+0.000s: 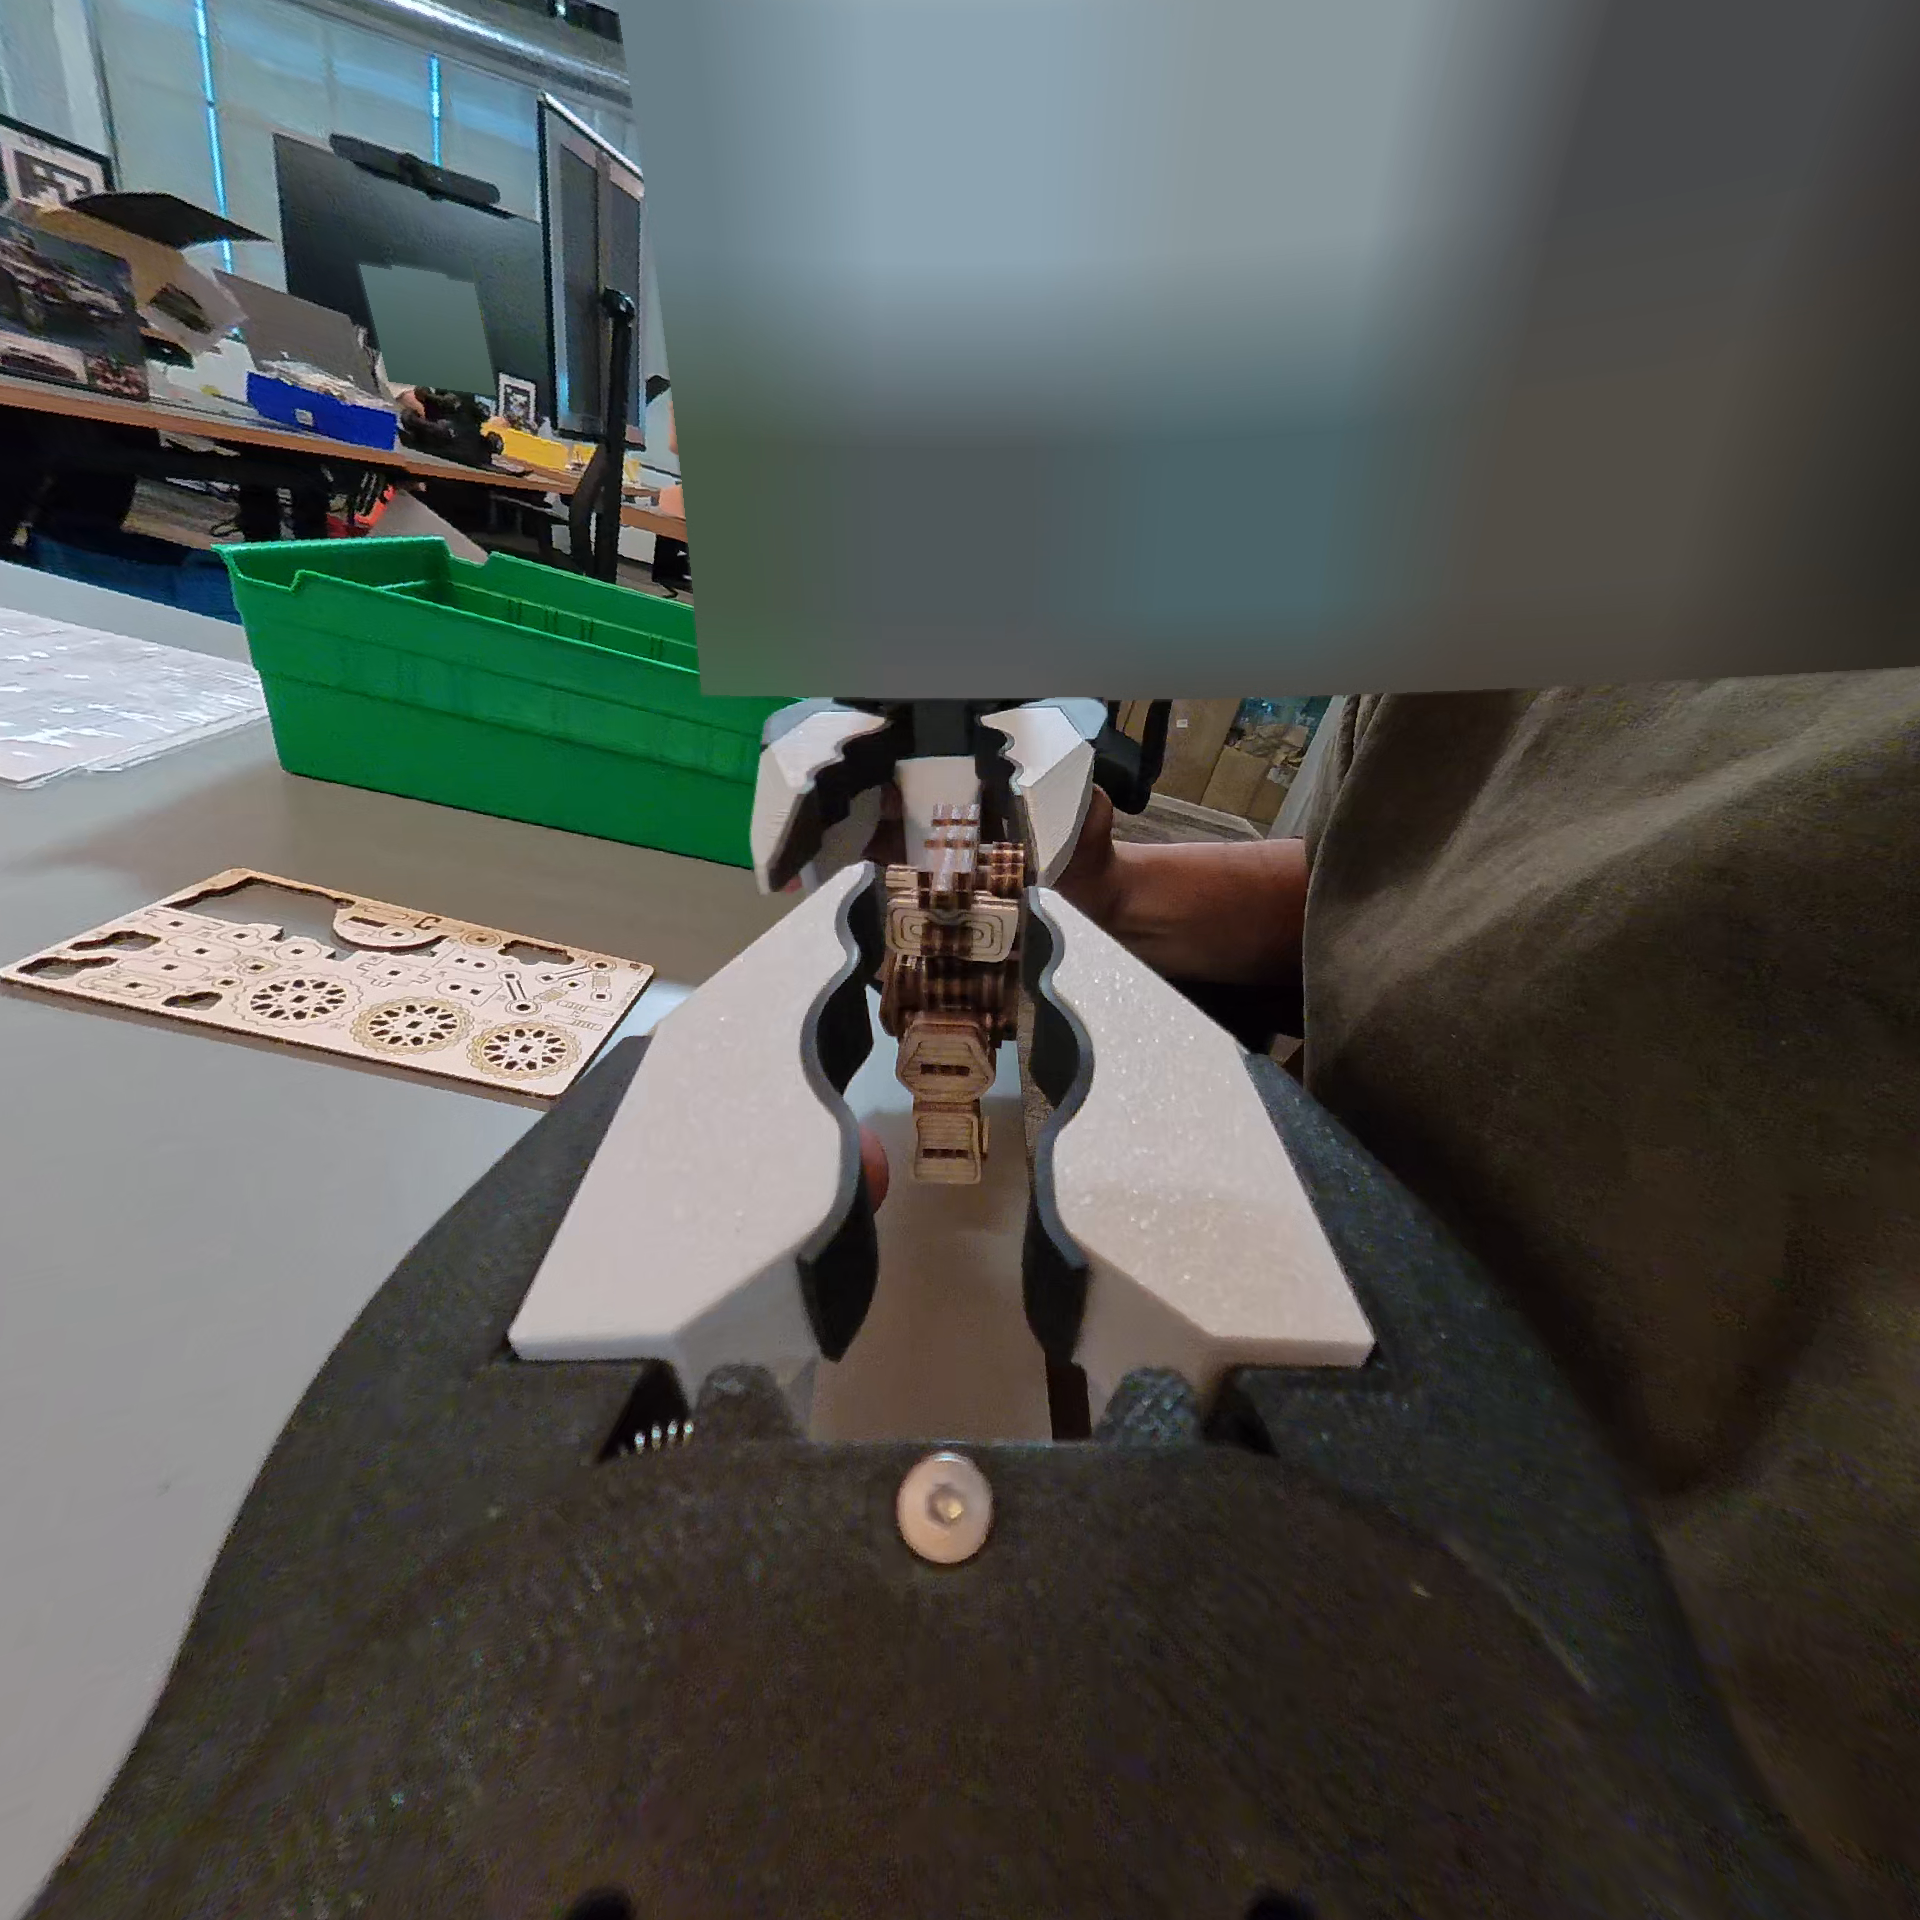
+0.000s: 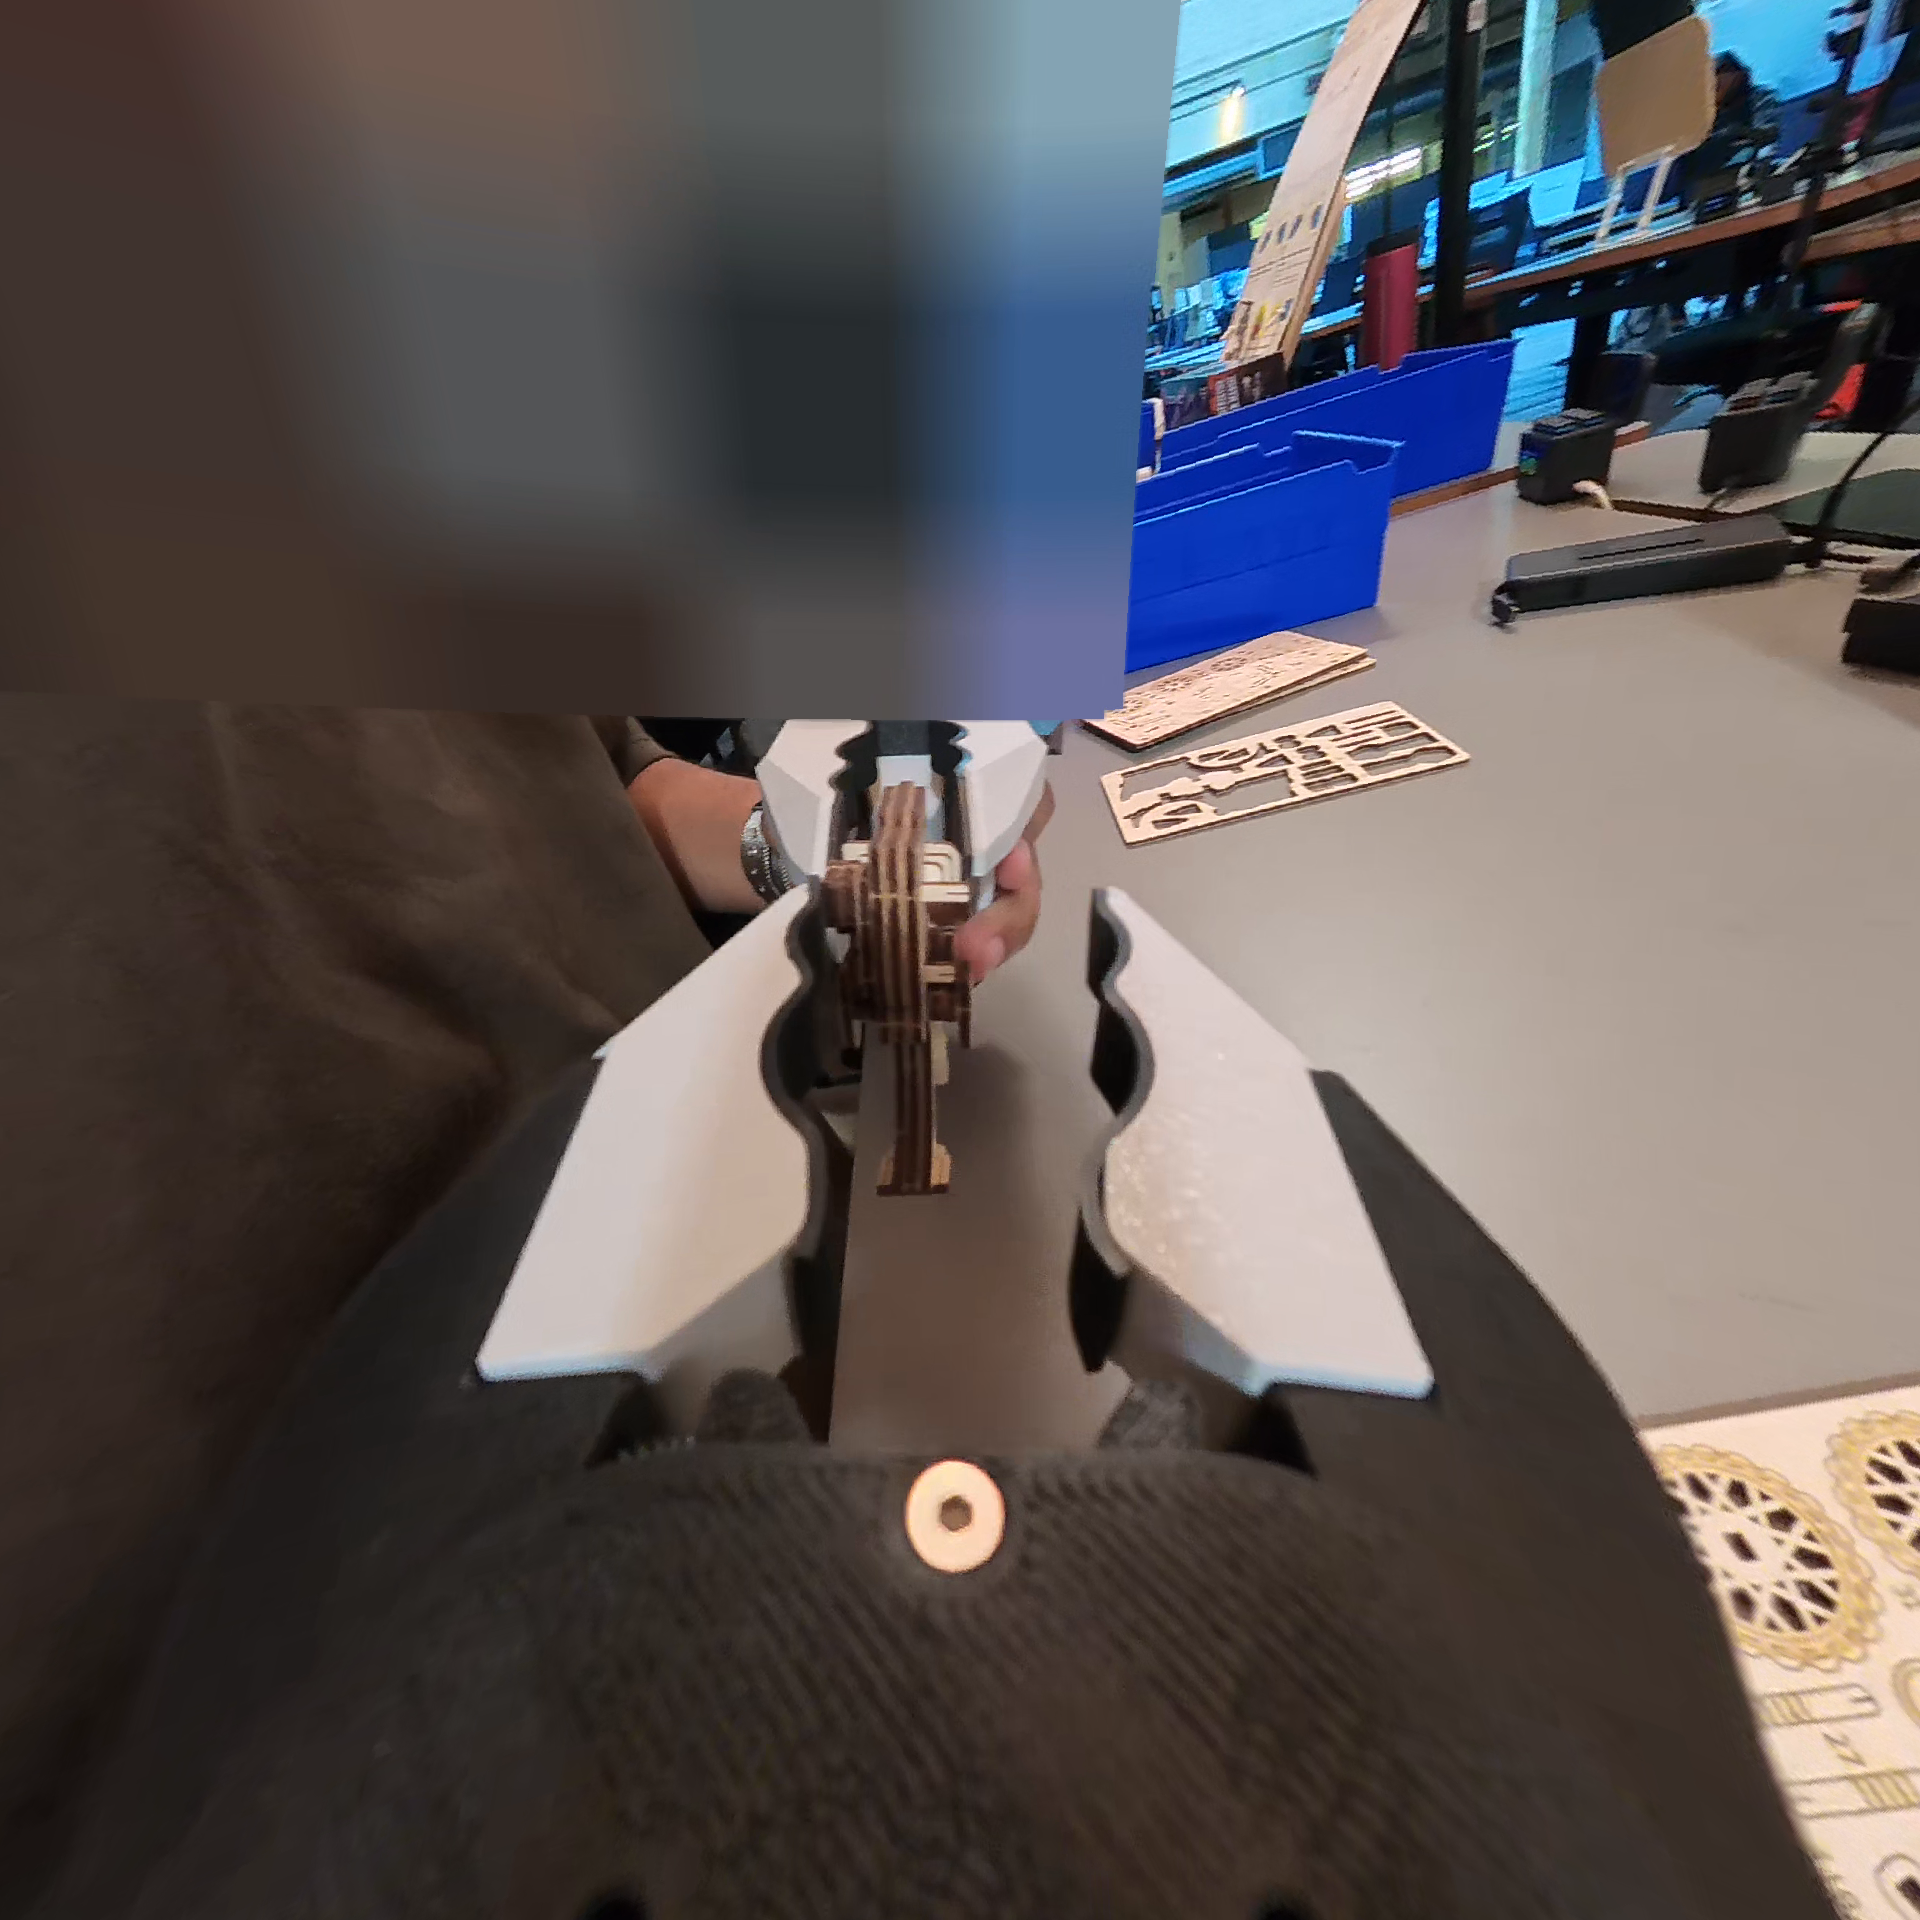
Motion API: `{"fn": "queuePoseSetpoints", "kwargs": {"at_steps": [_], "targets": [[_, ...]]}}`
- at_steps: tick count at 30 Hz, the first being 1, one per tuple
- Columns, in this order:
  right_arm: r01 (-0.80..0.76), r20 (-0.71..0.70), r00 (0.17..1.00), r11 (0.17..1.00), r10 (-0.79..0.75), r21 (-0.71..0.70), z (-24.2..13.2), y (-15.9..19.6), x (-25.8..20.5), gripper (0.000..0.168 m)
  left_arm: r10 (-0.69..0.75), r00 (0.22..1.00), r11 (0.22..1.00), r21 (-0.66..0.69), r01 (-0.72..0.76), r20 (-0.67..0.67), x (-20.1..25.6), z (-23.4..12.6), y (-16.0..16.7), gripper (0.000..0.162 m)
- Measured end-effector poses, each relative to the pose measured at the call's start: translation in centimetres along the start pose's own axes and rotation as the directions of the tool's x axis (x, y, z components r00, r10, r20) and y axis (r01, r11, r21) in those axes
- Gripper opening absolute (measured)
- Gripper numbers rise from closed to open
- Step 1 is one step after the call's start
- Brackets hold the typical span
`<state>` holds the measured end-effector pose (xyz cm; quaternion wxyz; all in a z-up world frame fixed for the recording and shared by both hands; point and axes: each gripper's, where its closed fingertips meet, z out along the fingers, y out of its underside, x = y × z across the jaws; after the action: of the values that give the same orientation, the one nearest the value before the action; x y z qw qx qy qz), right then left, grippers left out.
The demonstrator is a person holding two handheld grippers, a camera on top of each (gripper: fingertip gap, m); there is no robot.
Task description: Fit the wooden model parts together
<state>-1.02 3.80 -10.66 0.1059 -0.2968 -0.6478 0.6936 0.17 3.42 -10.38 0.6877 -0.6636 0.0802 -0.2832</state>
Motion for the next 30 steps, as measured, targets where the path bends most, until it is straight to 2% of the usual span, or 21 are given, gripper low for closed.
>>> {"fn": "queuePoseSetpoints", "kwargs": {"at_steps": [2,3,4,7,11,12,13,14,15,16,17,18,22,26,27,29,30], "targets": [[0.005,0.003,1.0,1.0,-0.005,0.006,0.0,-0.1,-0.1,0.047,-0.001,1.0,1.0,0.001,0.001,0.001,0.0,0.0,0.0,0.024],[0.015,0.03,0.999,1.0,-0.015,0.002,0.0,-0.1,-0.6,0.03,-0.002,1.0,1.0,0.0,0.002,0.01,-0.2,0.0,0.0,0.024],[0.028,0.039,0.999,1.0,-0.028,-0.004,0.1,0.0,-1.0,0.025,0.001,1.0,1.0,-0.004,-0.001,0.015,-0.3,0.0,0.1,0.024],[0.061,0.039,0.998,0.996,-0.059,-0.058,0.0,0.3,-1.2,0.025,0.018,1.0,1.0,-0.018,-0.018,0.006,0.0,0.0,0.3,0.023],[0.051,0.035,0.998,0.998,-0.049,-0.034,0.0,0.2,-1.1,0.025,0.014,1.0,1.0,-0.014,-0.013,0.009,-0.1,0.0,0.2,0.023],[0.043,0.028,0.999,0.999,-0.043,-0.018,0.1,0.0,-0.9,0.026,0.009,1.0,1.0,-0.008,-0.009,0.011,-0.2,-0.1,0.1,0.023],[0.033,0.011,0.999,0.999,-0.033,-0.004,0.2,-0.1,-0.7,0.034,0.003,1.0,1.0,0.0,-0.003,0.006,-0.2,-0.2,0.0,0.023],[0.021,-0.015,1.0,1.0,-0.021,0.002,0.2,-0.1,-0.2,0.052,-0.003,1.0,1.0,0.0,0.003,-0.003,-0.1,-0.2,-0.1,0.023],[0.014,-0.033,0.999,1.0,-0.014,-0.001,0.3,0.0,0.1,0.062,0.0,1.0,1.0,-0.009,0.0,-0.006,0.0,0.0,0.1,0.023],[0.014,-0.032,0.999,1.0,-0.014,-0.004,0.4,0.1,0.2,0.065,0.011,1.0,1.0,-0.023,-0.011,-0.008,0.2,0.1,0.4,0.023],[0.017,-0.007,1.0,1.0,-0.017,-0.008,0.4,0.2,-0.2,0.058,0.022,1.0,0.999,-0.037,-0.023,-0.009,0.3,0.3,0.7,0.023],[0.022,0.036,0.999,1.0,-0.022,-0.014,0.4,0.2,-1.0,0.031,0.03,1.0,0.998,-0.047,-0.029,0.001,0.2,0.4,0.9,0.023],[0.024,0.058,0.998,0.998,-0.02,-0.062,0.2,0.4,-1.5,0.026,0.038,0.999,0.998,-0.044,-0.039,-0.008,0.5,0.4,0.9,0.022],[0.014,0.02,1.0,1.0,-0.014,-0.015,0.4,0.0,-0.9,0.026,0.022,1.0,0.999,-0.028,-0.022,0.005,0.0,0.1,0.5,0.022],[0.013,0.008,1.0,1.0,-0.013,-0.005,0.5,-0.1,-0.7,0.03,0.02,1.0,1.0,-0.022,-0.019,0.005,-0.1,0.1,0.4,0.022],[0.008,-0.01,1.0,1.0,-0.008,0.013,0.3,-0.2,-0.2,0.052,0.021,1.0,1.0,-0.01,-0.021,-0.005,0.2,0.0,0.2,0.022],[-0.005,-0.004,1.0,1.0,0.006,0.023,0.1,-0.3,-0.1,0.056,0.017,1.0,1.0,0.001,-0.017,-0.008,0.3,0.0,0.0,0.022]]}}
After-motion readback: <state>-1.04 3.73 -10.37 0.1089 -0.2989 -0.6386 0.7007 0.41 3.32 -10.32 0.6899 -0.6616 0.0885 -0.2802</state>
